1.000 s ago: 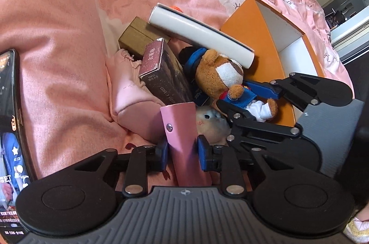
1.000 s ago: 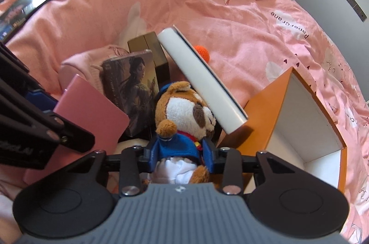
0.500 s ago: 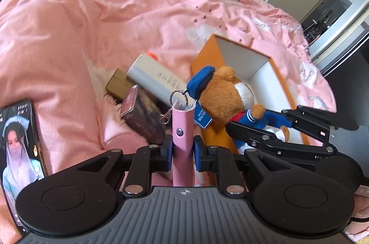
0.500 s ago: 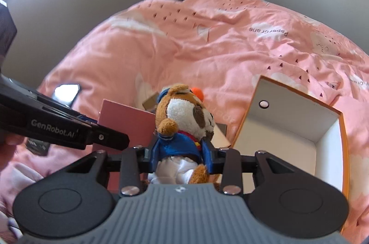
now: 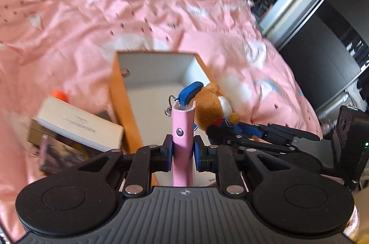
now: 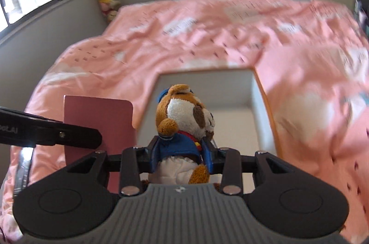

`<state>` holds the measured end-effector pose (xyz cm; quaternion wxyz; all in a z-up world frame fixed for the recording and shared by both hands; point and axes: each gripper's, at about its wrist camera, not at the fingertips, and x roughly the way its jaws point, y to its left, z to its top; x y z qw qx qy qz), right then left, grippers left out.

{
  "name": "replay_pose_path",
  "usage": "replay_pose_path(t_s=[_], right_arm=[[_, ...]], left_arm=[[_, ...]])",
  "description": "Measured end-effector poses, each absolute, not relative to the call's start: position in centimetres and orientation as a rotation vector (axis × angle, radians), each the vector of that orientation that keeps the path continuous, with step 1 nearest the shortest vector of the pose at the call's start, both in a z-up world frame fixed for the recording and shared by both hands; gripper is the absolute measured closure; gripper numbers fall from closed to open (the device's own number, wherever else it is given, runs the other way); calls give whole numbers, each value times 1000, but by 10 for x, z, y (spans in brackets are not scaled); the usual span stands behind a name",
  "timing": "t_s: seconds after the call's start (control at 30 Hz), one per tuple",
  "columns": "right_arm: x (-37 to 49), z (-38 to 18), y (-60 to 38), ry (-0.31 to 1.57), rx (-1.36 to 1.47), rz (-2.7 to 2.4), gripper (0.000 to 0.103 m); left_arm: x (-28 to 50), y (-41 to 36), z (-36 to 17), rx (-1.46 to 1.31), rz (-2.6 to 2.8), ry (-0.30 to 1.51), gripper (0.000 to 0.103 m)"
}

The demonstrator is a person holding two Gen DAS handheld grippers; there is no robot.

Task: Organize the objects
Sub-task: 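Carry the bear and pink pouch into the orange box and open both tools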

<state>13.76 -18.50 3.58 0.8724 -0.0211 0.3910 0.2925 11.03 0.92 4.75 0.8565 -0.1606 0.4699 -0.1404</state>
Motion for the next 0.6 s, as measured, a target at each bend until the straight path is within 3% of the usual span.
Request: replay_pose_path(t_s=[0.23,0.6], right_arm=[[159,-10,-204,944,-30,577,64],[168,-26,-195,946,-65,690,64]], left_arm=[[143,-21,1,-269,-275,1166,83],[168,-38,-39,-152,-145,1365,83]])
